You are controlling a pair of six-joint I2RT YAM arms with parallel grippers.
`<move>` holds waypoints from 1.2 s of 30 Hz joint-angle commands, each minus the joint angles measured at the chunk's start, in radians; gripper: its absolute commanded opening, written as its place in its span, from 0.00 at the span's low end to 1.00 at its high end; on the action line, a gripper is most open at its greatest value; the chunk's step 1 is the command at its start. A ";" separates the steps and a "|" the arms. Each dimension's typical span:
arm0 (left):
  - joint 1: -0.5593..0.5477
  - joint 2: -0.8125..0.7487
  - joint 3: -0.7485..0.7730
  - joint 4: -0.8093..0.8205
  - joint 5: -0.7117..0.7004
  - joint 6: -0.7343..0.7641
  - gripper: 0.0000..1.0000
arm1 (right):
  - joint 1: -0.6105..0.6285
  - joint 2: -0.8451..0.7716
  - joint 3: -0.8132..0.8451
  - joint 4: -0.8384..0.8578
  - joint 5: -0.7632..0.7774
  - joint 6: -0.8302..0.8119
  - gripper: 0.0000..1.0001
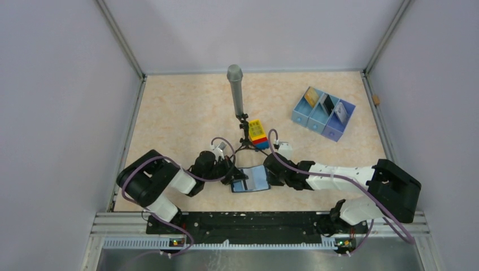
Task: Put the credit cards into the card holder
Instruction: Insert the credit card into the card holder.
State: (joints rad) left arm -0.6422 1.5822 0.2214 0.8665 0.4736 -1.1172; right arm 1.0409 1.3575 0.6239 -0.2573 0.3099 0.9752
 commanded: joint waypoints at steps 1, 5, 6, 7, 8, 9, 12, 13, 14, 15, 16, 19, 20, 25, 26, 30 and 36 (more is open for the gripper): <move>-0.009 0.038 -0.002 0.071 -0.011 -0.005 0.00 | 0.011 0.010 0.040 -0.031 0.033 0.015 0.00; -0.013 0.066 -0.001 0.093 -0.015 -0.010 0.00 | 0.012 0.012 0.040 -0.036 0.032 0.018 0.00; -0.014 0.075 0.001 0.098 -0.014 -0.011 0.00 | 0.012 0.012 0.041 -0.036 0.032 0.019 0.00; -0.014 0.082 0.003 0.107 -0.014 -0.013 0.00 | 0.012 0.012 0.040 -0.036 0.033 0.020 0.00; -0.015 0.091 0.003 0.116 -0.013 -0.014 0.00 | 0.012 0.012 0.040 -0.036 0.031 0.020 0.00; -0.016 0.100 0.004 0.127 -0.012 -0.015 0.00 | 0.012 0.011 0.039 -0.034 0.031 0.021 0.00; -0.018 0.125 0.009 0.146 -0.010 -0.011 0.00 | 0.012 0.014 0.039 -0.032 0.028 0.021 0.00; -0.017 0.132 0.009 0.153 -0.010 -0.009 0.00 | 0.012 0.015 0.040 -0.033 0.026 0.021 0.00; -0.017 0.139 0.009 0.160 -0.010 -0.008 0.00 | 0.012 0.015 0.039 -0.032 0.026 0.021 0.00; -0.018 0.147 0.010 0.168 -0.009 -0.007 0.00 | 0.012 0.015 0.039 -0.030 0.026 0.021 0.00; -0.017 0.156 0.010 0.180 -0.007 -0.006 0.00 | 0.013 0.015 0.039 -0.030 0.025 0.021 0.00; -0.019 0.180 0.015 0.202 0.003 0.004 0.00 | 0.012 0.015 0.039 -0.030 0.025 0.022 0.00; -0.019 0.185 0.016 0.203 0.004 0.010 0.00 | 0.012 0.016 0.040 -0.032 0.026 0.021 0.00; -0.023 0.212 0.029 0.224 0.030 0.013 0.00 | 0.012 0.017 0.042 -0.031 0.025 0.021 0.00; -0.026 0.217 0.028 0.232 0.032 0.008 0.00 | 0.012 0.018 0.043 -0.033 0.026 0.021 0.00; -0.034 0.222 0.025 0.241 0.029 -0.011 0.00 | 0.011 0.023 0.051 -0.040 0.030 0.022 0.00; -0.039 0.221 0.028 0.239 0.048 -0.040 0.00 | 0.012 0.020 0.050 -0.050 0.048 0.031 0.00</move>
State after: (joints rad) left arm -0.6670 1.7832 0.2436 1.1080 0.5095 -1.1553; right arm 1.0409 1.3712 0.6373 -0.2985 0.3252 0.9936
